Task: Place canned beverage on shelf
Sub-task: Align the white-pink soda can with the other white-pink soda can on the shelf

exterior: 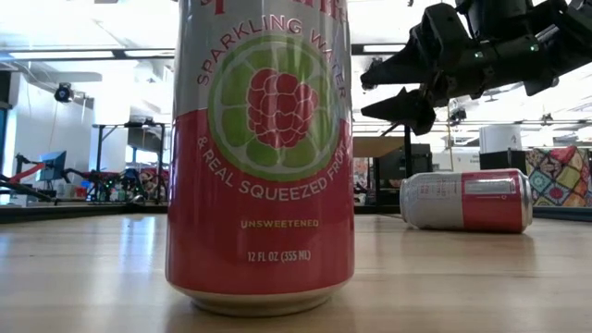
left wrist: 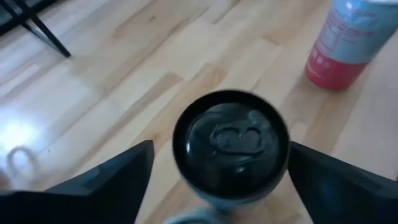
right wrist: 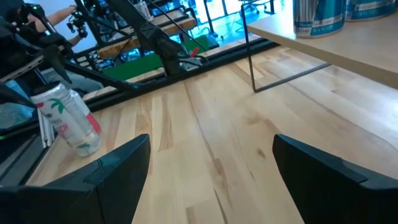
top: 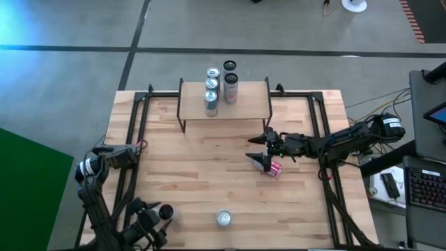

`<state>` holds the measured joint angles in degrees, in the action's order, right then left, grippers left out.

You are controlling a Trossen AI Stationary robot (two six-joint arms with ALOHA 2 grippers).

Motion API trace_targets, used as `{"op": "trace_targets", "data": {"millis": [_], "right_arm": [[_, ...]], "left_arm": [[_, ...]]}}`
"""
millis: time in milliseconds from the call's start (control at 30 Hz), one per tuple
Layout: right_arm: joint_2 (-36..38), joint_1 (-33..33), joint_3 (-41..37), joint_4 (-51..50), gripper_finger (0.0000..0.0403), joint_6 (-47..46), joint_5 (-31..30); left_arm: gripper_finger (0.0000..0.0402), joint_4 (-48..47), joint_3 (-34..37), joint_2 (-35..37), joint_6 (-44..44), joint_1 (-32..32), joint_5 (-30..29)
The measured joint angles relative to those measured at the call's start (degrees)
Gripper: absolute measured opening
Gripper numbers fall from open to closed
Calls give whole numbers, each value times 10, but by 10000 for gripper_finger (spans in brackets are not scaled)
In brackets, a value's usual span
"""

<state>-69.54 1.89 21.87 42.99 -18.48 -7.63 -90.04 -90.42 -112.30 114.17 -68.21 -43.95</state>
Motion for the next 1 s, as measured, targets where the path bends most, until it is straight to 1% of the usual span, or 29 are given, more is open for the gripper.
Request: {"op": "trace_targets", "data": {"millis": [200, 300, 367, 567, 733, 800, 900, 933, 1000], "right_arm": [[0, 0, 0, 0, 326, 0, 0], [0, 0, 0, -1, 326, -1, 0], [0, 0, 0, -4, 326, -3, 0], [0, 0, 0, -10, 325, -6, 0], [0, 1, 0, -9, 325, -13, 1], [0, 4, 0, -10, 325, -15, 1], [0, 6, 0, -10, 325, -15, 1], [0, 6, 0, -10, 325, -15, 1], [0, 6, 0, -10, 325, -15, 1]], "left_arm": [[272, 0, 19, 9, 2, 7, -50], [254, 2, 37, 17, 6, 14, -53], [251, 7, 46, 21, 7, 18, -56], [261, 25, 69, 38, 6, 25, -57], [248, 29, 79, 40, 5, 34, -60], [250, 32, 80, 40, 6, 37, -60], [276, 42, 79, 40, 18, 43, -55], [289, 54, 80, 39, 23, 45, -36], [318, 52, 82, 36, 25, 50, -26]]}}
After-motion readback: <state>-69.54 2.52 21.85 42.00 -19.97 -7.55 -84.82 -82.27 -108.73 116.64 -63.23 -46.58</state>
